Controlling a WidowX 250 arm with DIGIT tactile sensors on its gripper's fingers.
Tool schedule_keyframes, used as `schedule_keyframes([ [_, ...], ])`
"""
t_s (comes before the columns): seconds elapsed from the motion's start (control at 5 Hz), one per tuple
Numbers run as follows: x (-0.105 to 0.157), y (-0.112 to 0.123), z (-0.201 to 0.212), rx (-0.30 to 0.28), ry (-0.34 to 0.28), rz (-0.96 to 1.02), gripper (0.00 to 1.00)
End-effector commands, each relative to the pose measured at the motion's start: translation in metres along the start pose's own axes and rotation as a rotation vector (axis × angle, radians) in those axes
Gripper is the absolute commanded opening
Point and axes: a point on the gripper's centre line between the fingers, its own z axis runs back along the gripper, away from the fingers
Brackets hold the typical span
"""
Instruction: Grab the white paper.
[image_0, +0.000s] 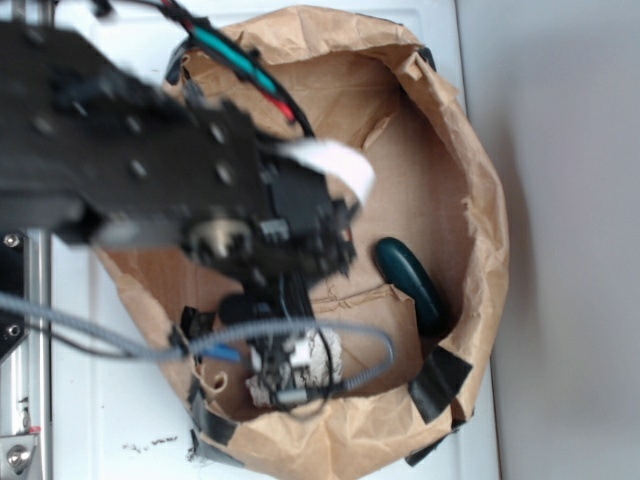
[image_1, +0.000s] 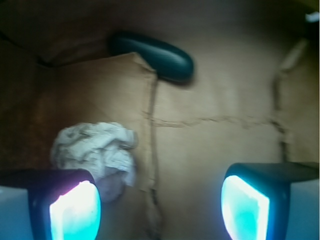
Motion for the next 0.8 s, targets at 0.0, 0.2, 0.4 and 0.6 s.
schedule_keyframes([
  [0.0, 0.011, -0.030, -0.010, -0.256, 0.132, -0.078, 1.00],
  [0.2, -0.002, -0.039, -0.034, -0.304, 0.161, -0.110, 1.00],
  [0.4, -0.018, -0.043, -0.069, -0.251, 0.186, -0.125, 1.00],
  [0.6, -0.026, -0.046, -0.088, -0.223, 0.201, -0.149, 1.00],
])
